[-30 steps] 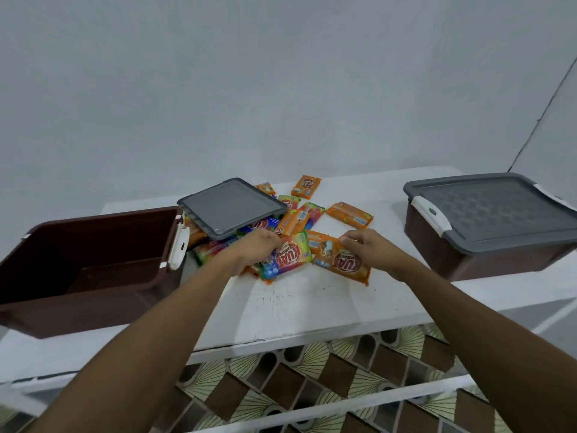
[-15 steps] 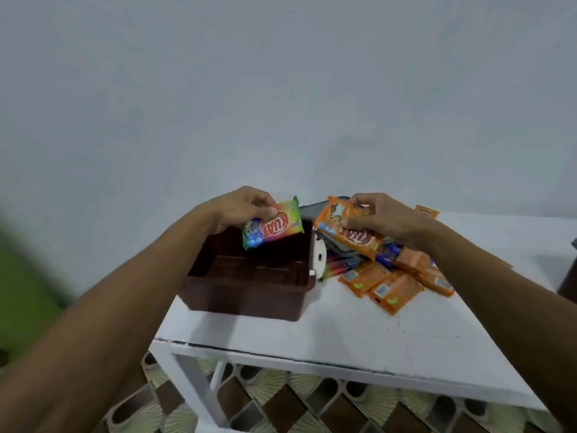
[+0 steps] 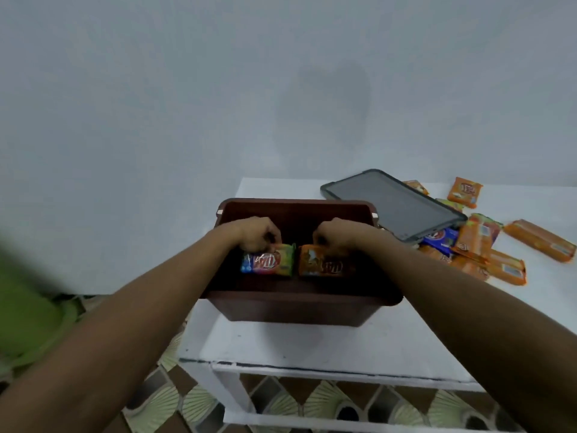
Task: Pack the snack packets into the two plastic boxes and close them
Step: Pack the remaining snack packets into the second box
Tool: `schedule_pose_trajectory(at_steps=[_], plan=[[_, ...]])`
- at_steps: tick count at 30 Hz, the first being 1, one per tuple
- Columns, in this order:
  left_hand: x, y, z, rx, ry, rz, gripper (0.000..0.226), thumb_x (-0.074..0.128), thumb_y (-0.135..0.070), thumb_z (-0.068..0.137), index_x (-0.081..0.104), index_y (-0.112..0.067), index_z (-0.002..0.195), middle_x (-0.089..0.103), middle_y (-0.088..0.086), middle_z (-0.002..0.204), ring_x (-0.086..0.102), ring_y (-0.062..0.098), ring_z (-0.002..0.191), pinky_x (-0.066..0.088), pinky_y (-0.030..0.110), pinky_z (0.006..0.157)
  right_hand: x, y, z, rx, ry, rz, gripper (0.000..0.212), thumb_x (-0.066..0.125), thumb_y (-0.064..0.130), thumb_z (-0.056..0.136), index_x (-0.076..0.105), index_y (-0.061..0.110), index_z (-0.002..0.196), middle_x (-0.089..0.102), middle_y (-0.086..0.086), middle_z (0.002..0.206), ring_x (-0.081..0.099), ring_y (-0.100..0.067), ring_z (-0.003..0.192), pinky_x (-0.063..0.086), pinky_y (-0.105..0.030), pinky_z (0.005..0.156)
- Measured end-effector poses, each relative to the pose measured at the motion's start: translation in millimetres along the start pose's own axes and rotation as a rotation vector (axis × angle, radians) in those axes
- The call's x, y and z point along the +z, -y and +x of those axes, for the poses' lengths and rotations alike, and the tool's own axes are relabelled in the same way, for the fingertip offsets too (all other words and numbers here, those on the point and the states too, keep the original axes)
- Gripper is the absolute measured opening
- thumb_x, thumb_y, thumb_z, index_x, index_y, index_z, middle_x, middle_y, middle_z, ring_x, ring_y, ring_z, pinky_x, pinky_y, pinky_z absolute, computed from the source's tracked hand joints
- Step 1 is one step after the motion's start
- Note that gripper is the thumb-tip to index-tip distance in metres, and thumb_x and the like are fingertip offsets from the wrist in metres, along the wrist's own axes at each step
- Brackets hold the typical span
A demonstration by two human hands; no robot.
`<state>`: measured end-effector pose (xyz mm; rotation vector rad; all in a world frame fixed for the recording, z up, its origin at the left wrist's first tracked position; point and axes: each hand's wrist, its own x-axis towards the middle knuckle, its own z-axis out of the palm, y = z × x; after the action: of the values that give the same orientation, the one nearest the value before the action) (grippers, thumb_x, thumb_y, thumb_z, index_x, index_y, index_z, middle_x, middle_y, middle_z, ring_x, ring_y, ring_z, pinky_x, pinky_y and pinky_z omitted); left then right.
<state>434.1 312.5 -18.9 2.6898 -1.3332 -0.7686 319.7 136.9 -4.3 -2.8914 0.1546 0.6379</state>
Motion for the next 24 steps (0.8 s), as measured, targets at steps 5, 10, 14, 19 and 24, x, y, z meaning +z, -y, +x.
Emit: schedule_pose_trajectory(at_steps=[5, 10, 14, 19, 24], plan=[[8, 10, 4, 0.002, -0.132, 0.048, 0.029, 0.067, -0.026, 0.089, 0.069, -0.026, 0.117, 0.063, 0.004, 0.119, 0.059, 0.02, 0.107, 0.048, 0.03, 0.087, 10, -2, 2, 0.002, -0.162, -0.152, 0.025, 0.061, 0.027, 0.089, 0.064, 0.026, 0.114, 0.06, -0.005, 0.111, 0.061, -0.027, 0.097, 0.05, -0.039, 0.079], [4, 10, 4, 0.006, -0.141, -0.107, 0.029, 0.076, -0.023, 0.081, 0.072, -0.022, 0.11, 0.072, -0.002, 0.1, 0.067, 0.014, 0.092, 0.053, 0.026, 0.076, 9, -1, 4, -0.012, -0.211, -0.072, 0.022, 0.066, 0.031, 0.086, 0.067, 0.027, 0.108, 0.061, -0.003, 0.11, 0.061, -0.024, 0.091, 0.053, -0.039, 0.078], [8, 2, 1, 0.014, -0.057, 0.009, 0.037, 0.083, -0.022, 0.074, 0.067, -0.022, 0.107, 0.061, -0.01, 0.082, 0.063, 0.014, 0.083, 0.049, 0.025, 0.066, 13, 1, 0, -0.007, -0.198, -0.194, 0.038, 0.078, 0.043, 0.071, 0.065, 0.026, 0.103, 0.059, -0.001, 0.103, 0.057, -0.022, 0.086, 0.047, -0.034, 0.068], [6, -4, 3, -0.024, -0.077, 0.235, 0.038, 0.076, -0.011, 0.078, 0.064, -0.021, 0.113, 0.057, 0.004, 0.108, 0.057, 0.018, 0.078, 0.054, 0.031, 0.071, 13, 2, -2, -0.005, -0.196, -0.269, 0.051, 0.081, 0.043, 0.069, 0.061, 0.021, 0.111, 0.06, -0.005, 0.107, 0.059, -0.024, 0.09, 0.046, -0.036, 0.068], [7, -8, -1, -0.035, -0.13, 0.343, 0.033, 0.072, -0.01, 0.08, 0.066, -0.019, 0.111, 0.059, 0.007, 0.112, 0.056, 0.023, 0.085, 0.052, 0.034, 0.074, 13, 3, -5, -0.006, -0.212, -0.294, 0.046, 0.078, 0.041, 0.073, 0.063, 0.018, 0.11, 0.061, -0.007, 0.107, 0.061, -0.027, 0.093, 0.048, -0.037, 0.07]])
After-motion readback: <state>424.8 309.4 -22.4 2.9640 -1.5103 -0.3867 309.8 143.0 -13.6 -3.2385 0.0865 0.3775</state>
